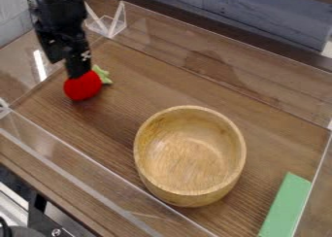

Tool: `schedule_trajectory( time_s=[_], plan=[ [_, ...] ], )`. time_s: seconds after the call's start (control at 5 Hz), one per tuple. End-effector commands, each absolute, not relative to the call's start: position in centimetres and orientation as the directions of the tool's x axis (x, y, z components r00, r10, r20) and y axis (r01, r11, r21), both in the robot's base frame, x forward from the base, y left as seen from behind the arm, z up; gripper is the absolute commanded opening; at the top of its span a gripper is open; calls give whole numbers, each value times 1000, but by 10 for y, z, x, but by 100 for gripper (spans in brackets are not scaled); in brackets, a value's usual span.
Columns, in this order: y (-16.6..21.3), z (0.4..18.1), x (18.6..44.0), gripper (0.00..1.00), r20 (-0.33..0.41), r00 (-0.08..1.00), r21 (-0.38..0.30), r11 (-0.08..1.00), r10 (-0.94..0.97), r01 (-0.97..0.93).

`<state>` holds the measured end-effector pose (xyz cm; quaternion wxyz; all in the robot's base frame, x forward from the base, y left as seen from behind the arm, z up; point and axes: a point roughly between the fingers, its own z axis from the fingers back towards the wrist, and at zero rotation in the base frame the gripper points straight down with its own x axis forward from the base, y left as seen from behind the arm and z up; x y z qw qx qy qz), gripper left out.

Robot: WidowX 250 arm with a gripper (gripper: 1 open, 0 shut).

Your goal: Move the red object to the right side of the table

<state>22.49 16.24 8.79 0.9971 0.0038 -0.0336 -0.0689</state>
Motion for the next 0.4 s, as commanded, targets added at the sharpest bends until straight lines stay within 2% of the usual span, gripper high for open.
schedule_trajectory(
  time_s=[0.0,0.2],
  plan=[
    [166,83,226,100,89,986,15,990,-141,141],
    [165,72,228,100,88,986,4,990,-138,139]
  ],
)
